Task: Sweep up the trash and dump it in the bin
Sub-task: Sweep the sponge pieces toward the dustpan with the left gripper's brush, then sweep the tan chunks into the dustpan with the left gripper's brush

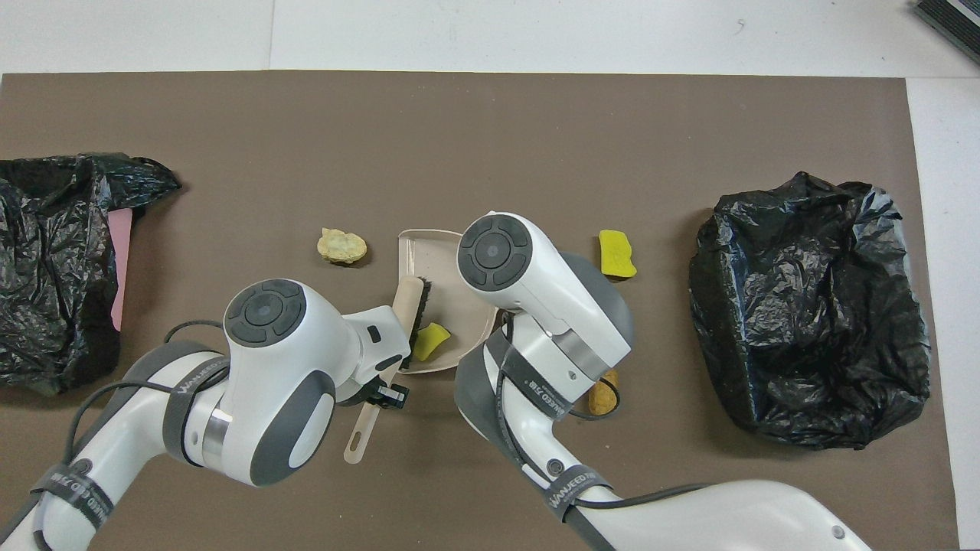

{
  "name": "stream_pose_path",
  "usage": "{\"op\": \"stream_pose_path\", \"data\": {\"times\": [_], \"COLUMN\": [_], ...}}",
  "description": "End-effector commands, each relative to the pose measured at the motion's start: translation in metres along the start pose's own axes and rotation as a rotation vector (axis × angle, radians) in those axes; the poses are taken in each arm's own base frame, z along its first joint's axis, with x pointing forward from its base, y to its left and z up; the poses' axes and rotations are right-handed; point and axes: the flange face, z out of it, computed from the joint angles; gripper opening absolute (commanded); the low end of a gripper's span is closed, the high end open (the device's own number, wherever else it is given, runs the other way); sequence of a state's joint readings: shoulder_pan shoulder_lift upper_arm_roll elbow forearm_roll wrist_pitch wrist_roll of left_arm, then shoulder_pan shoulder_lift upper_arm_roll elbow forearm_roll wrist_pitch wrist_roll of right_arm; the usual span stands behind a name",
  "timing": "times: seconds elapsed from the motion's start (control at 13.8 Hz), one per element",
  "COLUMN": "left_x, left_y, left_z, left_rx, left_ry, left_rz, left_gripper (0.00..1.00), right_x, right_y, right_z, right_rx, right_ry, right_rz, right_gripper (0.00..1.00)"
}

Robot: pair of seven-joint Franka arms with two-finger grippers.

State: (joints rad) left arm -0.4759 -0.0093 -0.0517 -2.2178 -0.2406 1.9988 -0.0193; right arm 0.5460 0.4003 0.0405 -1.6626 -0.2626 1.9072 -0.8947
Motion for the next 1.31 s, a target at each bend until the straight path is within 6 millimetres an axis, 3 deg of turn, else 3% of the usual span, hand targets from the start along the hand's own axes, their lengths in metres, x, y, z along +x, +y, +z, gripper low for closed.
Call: {"op": "stream_pose_path", "data": {"times": [0.0,0.07,0.29,0.44,0.65,0.8,1.02,1.23], "left_x": [0.014,0.024,0.042,0.069,0.093,0.095,0.080,0.072], "left_y": [-0.018,-0.053,-0.101,-0.138,-0.162,-0.154,-0.112,-0.093], "left_z": [-0.033,-0.038,-0.059,-0.063,-0.057,-0.037,-0.021,-0.012], "left_rx": [-0.026,-0.012,0.141,0.173,0.254,0.268,0.242,0.037], "left_ry": [-0.006,0.005,0.049,0.012,-0.011,-0.056,-0.151,-0.159], "left_rz": [-0.035,-0.081,-0.080,-0.118,-0.111,-0.065,0.053,0.212], "left_gripper": [0.00,0.00,0.00,0.00,0.00,0.00,0.00,0.00], "right_x": [-0.006,-0.006,-0.006,-0.005,-0.005,-0.003,-0.004,-0.004], "right_y": [-0.007,-0.007,-0.007,-0.006,-0.007,-0.008,-0.007,-0.007], "right_z": [0.000,0.000,-0.001,-0.001,-0.001,-0.001,-0.001,-0.001], "right_rx": [-0.015,-0.015,-0.019,-0.023,-0.022,-0.022,-0.022,-0.022], "right_ry": [-0.015,-0.015,-0.014,-0.010,-0.011,-0.010,-0.010,-0.010], "right_rz": [-0.053,-0.053,-0.066,-0.071,-0.069,-0.072,-0.070,-0.070], "right_gripper": [0.00,0.00,0.00,0.00,0.00,0.00,0.00,0.00]}}
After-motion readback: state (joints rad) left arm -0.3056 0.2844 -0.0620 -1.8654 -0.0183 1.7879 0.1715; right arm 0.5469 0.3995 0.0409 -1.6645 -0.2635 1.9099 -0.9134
